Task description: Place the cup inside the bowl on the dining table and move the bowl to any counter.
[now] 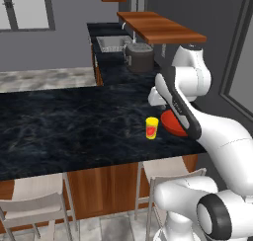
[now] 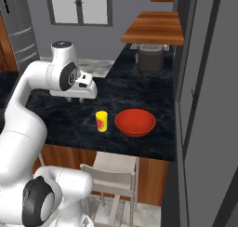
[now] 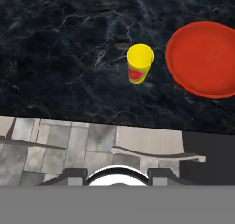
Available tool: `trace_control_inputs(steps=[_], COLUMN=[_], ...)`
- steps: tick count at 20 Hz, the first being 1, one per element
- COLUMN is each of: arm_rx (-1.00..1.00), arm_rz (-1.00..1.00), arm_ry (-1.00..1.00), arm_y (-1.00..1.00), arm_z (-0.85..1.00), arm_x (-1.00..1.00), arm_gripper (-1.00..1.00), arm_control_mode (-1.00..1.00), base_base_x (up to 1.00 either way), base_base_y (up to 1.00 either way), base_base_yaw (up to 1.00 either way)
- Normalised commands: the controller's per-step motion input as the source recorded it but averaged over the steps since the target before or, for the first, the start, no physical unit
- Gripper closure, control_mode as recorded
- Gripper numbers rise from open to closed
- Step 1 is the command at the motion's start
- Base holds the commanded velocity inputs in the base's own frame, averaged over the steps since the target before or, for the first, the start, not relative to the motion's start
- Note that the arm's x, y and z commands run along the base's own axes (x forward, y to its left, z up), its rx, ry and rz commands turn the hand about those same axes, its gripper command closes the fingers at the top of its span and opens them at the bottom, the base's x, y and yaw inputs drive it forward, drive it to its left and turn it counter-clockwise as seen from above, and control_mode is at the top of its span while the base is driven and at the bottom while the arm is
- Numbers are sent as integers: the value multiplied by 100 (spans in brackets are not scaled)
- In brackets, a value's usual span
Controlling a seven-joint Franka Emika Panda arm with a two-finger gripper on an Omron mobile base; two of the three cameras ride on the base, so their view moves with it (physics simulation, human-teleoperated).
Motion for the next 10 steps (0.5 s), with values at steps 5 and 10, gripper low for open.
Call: trace_control_inputs(steps=[5, 10], arm_rx=[0, 0], arm_rz=[0, 0], arm_ry=[2, 2], arm_y=[0, 0], arm_z=[0, -9], arm_x=[0, 0], arm_gripper=[-100, -100], arm_control_mode=[-100, -100], base_base_x=[0, 0], base_base_y=[0, 0], base_base_yaw=[0, 0])
